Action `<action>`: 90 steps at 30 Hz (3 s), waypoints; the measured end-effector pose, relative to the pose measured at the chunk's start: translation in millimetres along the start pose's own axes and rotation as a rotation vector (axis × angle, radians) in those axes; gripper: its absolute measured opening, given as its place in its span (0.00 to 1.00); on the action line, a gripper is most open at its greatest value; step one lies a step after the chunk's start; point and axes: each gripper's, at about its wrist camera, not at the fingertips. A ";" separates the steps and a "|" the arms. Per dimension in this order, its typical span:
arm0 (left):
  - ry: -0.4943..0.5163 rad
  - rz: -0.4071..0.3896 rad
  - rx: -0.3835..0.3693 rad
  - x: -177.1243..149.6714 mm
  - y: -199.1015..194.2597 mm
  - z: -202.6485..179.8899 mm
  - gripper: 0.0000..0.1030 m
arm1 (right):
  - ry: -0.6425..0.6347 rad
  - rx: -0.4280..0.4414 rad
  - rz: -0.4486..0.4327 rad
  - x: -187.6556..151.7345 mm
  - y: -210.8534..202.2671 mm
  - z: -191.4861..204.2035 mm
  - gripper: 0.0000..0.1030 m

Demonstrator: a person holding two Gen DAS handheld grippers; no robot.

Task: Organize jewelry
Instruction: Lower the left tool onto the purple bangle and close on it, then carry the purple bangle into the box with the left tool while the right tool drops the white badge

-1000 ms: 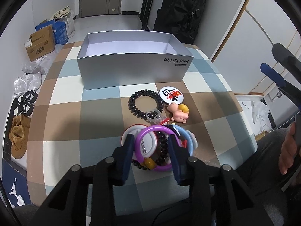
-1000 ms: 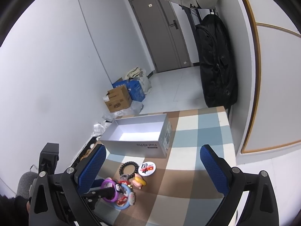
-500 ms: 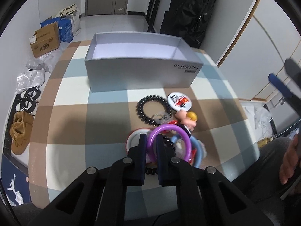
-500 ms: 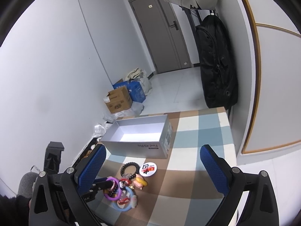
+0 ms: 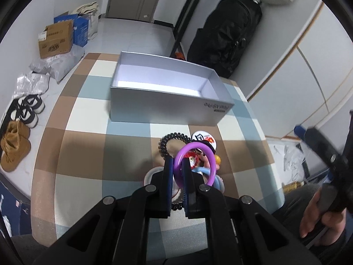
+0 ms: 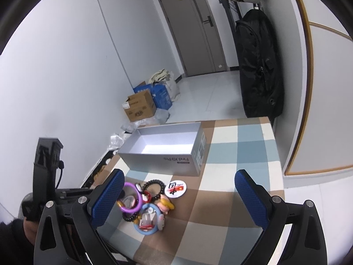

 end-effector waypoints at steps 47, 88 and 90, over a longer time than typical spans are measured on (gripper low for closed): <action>-0.139 -0.218 -0.036 33.5 -39.8 67.4 0.03 | -0.481 -0.006 0.419 -56.0 149.1 121.8 0.41; -0.034 -0.232 -0.007 77.9 -19.3 20.1 0.04 | -0.109 0.150 0.079 63.3 74.9 24.2 0.41; -0.025 -0.216 -0.001 83.6 -12.3 20.2 0.04 | -0.093 0.151 0.078 69.1 81.3 19.1 0.41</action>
Point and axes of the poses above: each gripper's, at about its wrist camera, not at the fingertips, and y roughly the way its jaws point, z to its left, x to its top, and after that the axes turned 2 degrees about z, right-handed
